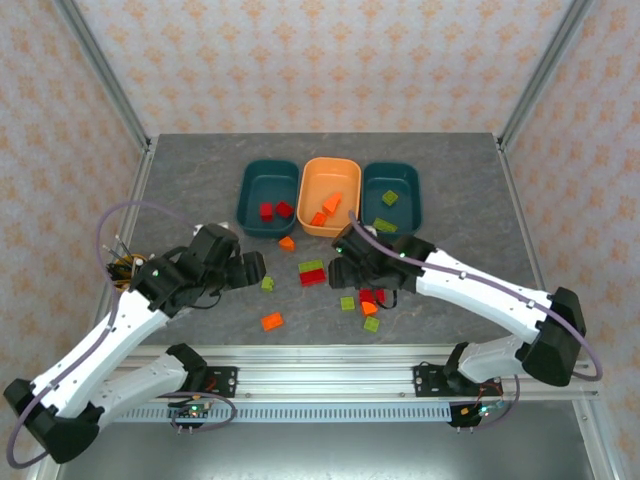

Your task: Sort the legos into containers by color

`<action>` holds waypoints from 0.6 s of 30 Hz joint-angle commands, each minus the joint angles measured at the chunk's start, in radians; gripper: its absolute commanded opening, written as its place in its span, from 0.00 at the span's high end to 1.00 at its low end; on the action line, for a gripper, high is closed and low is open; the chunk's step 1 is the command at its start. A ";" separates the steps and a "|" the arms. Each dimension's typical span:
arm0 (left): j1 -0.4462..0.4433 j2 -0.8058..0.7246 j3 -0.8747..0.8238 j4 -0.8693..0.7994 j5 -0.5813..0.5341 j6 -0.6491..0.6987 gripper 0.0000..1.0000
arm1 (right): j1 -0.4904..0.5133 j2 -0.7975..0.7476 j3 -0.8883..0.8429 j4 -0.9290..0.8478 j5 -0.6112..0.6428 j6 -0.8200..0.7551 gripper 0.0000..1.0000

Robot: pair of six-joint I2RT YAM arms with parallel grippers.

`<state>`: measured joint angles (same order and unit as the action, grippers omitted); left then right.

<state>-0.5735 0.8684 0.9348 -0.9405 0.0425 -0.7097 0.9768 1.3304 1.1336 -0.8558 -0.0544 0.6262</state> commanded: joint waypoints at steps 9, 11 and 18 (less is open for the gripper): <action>-0.004 -0.054 -0.061 0.068 0.213 0.078 0.17 | 0.016 -0.032 -0.314 0.029 -0.111 0.306 0.19; -0.006 -0.062 -0.069 0.080 0.253 0.100 0.17 | 0.016 -0.015 -0.339 0.062 -0.101 0.325 0.20; -0.005 -0.084 -0.078 0.088 0.315 0.098 0.17 | 0.013 0.043 -0.412 0.200 -0.070 0.399 0.27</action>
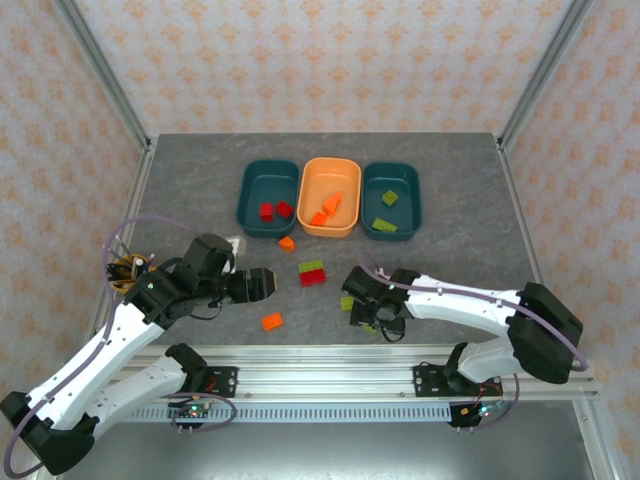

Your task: Sort the legos into containers by color

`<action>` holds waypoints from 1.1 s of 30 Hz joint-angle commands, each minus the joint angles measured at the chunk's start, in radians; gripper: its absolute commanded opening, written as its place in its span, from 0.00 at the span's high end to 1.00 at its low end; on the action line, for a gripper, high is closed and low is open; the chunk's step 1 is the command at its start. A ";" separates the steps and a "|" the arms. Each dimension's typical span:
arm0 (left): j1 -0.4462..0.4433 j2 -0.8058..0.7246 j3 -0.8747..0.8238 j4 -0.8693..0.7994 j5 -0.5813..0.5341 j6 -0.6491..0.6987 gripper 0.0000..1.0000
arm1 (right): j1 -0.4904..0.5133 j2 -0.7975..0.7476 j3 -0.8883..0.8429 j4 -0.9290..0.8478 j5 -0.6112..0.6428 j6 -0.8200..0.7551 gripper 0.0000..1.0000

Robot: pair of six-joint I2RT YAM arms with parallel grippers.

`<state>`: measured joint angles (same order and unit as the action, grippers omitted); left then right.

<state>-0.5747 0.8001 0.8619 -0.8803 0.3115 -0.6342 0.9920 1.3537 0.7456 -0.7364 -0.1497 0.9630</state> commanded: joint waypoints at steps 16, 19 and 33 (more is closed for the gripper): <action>-0.006 -0.027 0.011 0.047 0.049 -0.001 0.17 | -0.020 0.090 0.001 0.060 0.047 0.085 0.66; -0.005 -0.020 0.018 0.066 0.045 -0.017 0.17 | -0.021 0.077 0.073 -0.003 0.066 0.047 0.68; -0.005 0.375 0.399 0.244 0.024 -0.108 0.17 | -0.424 0.185 0.689 -0.255 0.079 -0.365 0.69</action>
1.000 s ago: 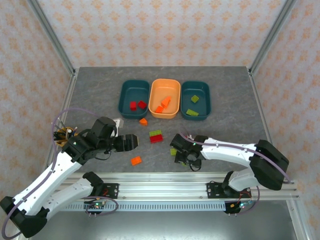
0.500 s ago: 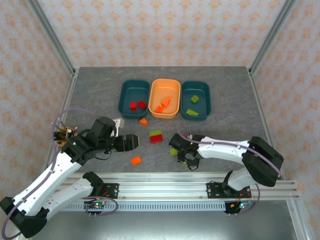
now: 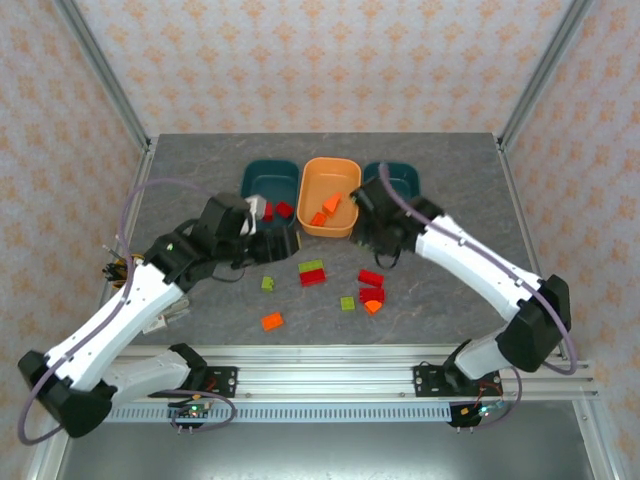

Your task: Sort the legos into containers by color

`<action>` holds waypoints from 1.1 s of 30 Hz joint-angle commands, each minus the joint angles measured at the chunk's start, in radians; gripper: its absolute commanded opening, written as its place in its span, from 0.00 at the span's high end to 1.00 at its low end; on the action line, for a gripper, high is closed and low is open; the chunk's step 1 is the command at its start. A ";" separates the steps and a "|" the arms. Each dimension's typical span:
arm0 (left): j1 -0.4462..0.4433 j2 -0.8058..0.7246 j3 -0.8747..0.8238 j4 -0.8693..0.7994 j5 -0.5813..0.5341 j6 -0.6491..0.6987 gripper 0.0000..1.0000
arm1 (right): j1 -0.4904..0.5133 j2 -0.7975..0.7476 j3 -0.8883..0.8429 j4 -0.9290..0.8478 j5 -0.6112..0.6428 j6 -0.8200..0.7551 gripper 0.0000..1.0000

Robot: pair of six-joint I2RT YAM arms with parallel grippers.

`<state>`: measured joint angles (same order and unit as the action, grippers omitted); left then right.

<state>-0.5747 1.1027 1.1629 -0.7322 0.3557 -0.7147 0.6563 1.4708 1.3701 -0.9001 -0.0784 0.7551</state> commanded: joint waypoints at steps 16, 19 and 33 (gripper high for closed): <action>-0.005 0.519 0.428 0.122 -0.092 -0.045 0.18 | -0.388 0.601 0.337 -0.038 -0.076 -0.365 0.71; -0.006 0.528 0.426 0.124 -0.094 -0.049 0.18 | -0.400 0.647 0.363 -0.048 -0.065 -0.369 0.71; -0.006 0.497 0.395 0.084 -0.126 -0.042 0.18 | -0.394 0.630 0.394 -0.045 -0.057 -0.376 0.44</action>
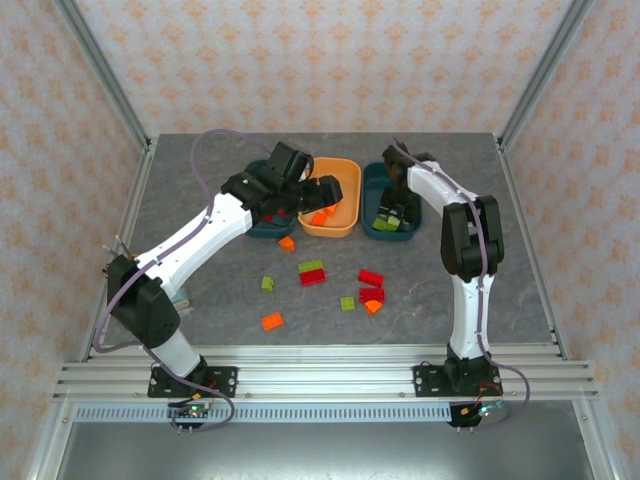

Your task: Sort the legos into containers by color

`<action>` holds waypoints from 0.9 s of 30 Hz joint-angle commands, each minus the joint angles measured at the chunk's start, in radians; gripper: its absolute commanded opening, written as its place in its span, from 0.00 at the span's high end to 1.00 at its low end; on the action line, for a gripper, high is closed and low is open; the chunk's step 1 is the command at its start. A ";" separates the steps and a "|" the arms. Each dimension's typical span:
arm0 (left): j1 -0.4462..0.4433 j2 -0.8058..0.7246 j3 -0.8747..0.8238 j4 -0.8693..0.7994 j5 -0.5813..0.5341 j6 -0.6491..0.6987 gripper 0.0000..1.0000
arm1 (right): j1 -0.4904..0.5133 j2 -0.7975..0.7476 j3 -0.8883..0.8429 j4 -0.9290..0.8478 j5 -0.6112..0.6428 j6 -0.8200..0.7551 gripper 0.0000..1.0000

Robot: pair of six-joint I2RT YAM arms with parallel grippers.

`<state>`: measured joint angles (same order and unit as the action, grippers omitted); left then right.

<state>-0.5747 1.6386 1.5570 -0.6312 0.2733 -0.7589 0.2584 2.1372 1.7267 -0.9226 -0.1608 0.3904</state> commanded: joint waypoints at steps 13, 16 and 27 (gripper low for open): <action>0.001 -0.290 -0.233 -0.233 -0.191 -0.039 0.18 | 0.151 -0.451 -0.104 0.064 0.087 -0.028 0.43; 0.004 -0.355 -0.300 -0.289 -0.204 -0.051 0.18 | 0.206 -0.577 -0.216 0.108 0.083 -0.024 0.43; -0.037 -0.441 -0.624 -0.339 -0.056 -0.141 0.19 | 0.498 -0.790 -0.619 0.214 -0.123 -0.059 0.32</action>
<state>-0.5827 1.1904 0.9878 -0.9401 0.1638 -0.8452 0.6842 1.3655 1.1618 -0.7506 -0.2050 0.3622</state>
